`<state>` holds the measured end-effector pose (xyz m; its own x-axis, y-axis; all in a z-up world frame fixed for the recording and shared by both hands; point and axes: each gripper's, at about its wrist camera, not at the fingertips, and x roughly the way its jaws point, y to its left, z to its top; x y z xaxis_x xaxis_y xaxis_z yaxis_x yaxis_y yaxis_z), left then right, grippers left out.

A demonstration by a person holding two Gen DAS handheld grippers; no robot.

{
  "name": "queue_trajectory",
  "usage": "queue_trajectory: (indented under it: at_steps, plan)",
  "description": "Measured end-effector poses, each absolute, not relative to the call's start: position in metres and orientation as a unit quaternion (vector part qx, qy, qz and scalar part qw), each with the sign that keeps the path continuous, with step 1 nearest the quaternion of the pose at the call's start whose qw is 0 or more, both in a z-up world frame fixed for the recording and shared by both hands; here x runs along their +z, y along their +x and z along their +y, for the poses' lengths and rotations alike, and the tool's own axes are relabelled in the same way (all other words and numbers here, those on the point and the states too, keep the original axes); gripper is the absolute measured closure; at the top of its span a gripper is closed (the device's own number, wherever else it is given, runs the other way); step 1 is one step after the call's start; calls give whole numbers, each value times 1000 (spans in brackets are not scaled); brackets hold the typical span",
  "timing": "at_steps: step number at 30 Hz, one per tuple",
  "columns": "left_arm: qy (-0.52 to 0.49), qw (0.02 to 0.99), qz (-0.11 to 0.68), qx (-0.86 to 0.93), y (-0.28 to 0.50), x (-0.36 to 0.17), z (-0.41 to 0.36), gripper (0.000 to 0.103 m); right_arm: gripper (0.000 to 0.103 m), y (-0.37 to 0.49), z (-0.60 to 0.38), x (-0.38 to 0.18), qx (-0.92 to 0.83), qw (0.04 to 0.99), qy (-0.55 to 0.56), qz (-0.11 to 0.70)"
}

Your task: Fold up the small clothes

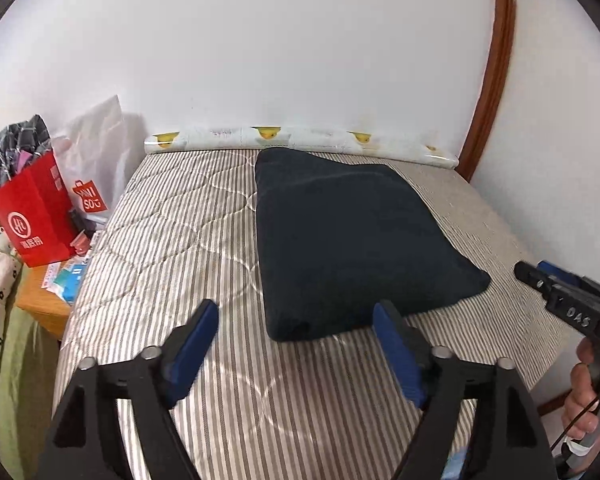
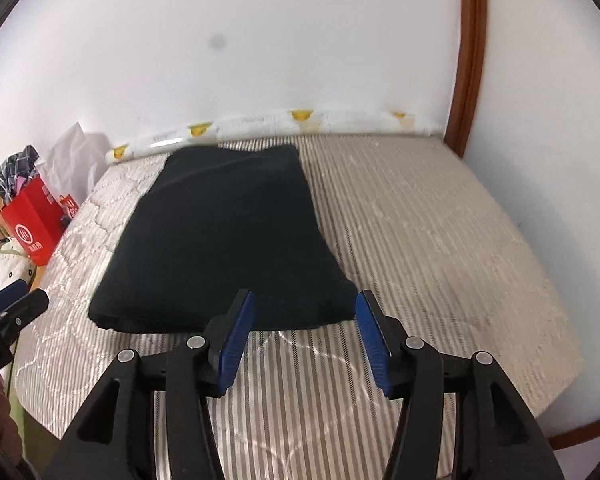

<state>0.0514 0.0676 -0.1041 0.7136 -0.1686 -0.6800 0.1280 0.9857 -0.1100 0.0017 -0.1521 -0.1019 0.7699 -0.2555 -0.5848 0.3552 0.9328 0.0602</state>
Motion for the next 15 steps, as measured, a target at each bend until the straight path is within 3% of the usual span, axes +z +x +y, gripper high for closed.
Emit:
queue_trajectory:
  at_steps: [2,8,15]
  plan:
    - [-22,928,363,-80,39,-97,66,20,34,-18,-148,-93,-166,941,88,283]
    - [-12,937,342,-74,4,-75,62,14,5,-69,-129,-70,-185,950,64,243]
    - [-9,945,317,-74,-23,-58,57,11,1,-101,-119,-64,-179,953,61,238]
